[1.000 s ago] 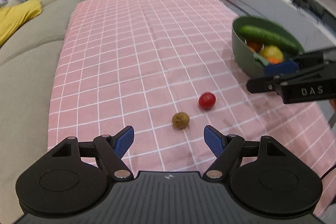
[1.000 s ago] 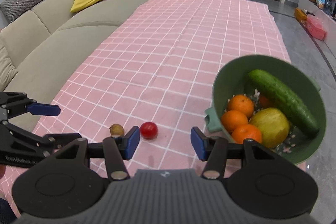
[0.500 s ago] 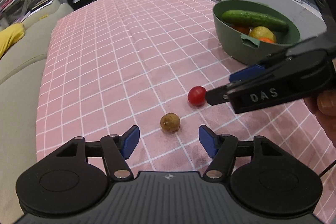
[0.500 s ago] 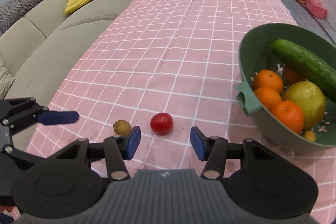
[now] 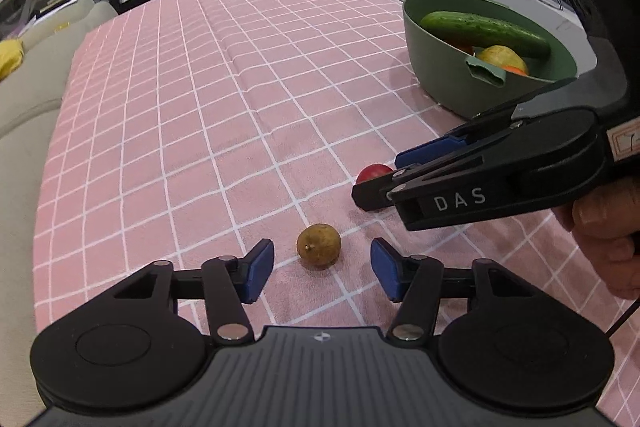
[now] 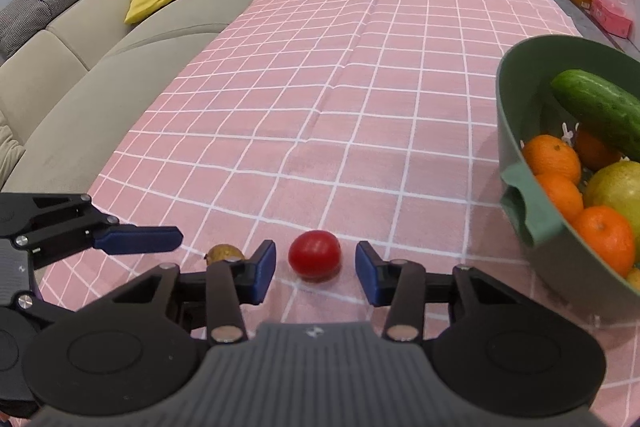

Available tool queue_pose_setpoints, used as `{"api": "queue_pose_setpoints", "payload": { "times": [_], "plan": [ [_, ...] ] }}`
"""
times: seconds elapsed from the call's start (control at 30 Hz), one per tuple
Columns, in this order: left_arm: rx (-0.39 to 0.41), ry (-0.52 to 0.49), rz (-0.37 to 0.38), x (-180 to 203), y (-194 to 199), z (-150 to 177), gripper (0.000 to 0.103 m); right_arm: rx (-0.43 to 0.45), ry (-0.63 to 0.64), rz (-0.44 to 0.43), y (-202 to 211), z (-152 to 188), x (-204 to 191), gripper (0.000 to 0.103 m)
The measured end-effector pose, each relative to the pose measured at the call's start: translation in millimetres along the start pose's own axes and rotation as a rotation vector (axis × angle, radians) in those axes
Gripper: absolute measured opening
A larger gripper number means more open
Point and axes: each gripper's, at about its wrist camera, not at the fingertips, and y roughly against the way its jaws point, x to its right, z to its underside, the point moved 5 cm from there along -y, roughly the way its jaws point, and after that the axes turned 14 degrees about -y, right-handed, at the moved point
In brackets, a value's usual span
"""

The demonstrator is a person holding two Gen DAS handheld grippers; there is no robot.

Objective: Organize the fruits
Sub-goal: 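Grasp the red tomato with the right gripper while the left gripper grasps the brown kiwi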

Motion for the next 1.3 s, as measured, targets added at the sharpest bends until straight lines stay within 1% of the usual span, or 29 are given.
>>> {"api": "queue_pose_setpoints", "payload": {
  "times": [0.03,0.1,0.13,0.23,0.37,0.43,0.5,0.6,0.83,1.03,1.3],
  "plan": [
    [0.002,0.008,0.005,-1.2,-0.8,-0.1,0.064,0.0,0.0,0.0,-1.7,-0.6,-0.1,0.041],
    [0.005,0.023,0.021,-3.1,-3.0,-0.2,0.057,0.002,-0.001,0.001,-3.8,-1.6,0.0,0.04],
    [0.005,0.03,0.028,-3.8,-4.4,-0.2,0.056,0.003,-0.001,0.001,-4.5,-1.9,0.3,0.039],
    [0.002,0.044,0.035,-5.7,-7.9,-0.1,0.054,-0.002,0.0,0.002,-7.5,-1.9,1.6,0.034],
    [-0.002,0.061,0.044,-7.7,-12.5,0.3,0.053,-0.006,0.0,-0.002,-9.2,-0.8,2.5,0.034],
    [-0.006,0.069,0.052,-8.6,-14.7,1.3,0.047,-0.01,0.004,-0.003,-9.8,-0.6,1.7,0.029],
    [-0.01,0.081,0.061,-9.9,-16.5,2.6,0.034,-0.015,0.006,-0.009,-10.3,-0.3,0.5,0.026],
    [-0.004,0.087,0.06,-10.8,-15.1,3.3,0.033,-0.013,0.016,-0.007,-9.7,-0.7,0.0,0.026],
    [-0.017,0.089,0.049,-10.8,-13.9,2.6,0.032,-0.009,0.01,-0.011,-6.8,-2.7,1.3,0.026],
    [-0.001,0.107,0.036,-17.3,-2.6,2.2,0.032,-0.007,0.012,-0.015,-3.8,-4.2,-0.2,0.026],
    [-0.009,0.11,0.017,-19.6,9.1,7.0,0.032,-0.002,0.034,-0.021,0.4,-2.5,-7.0,0.026]
  ]
}}
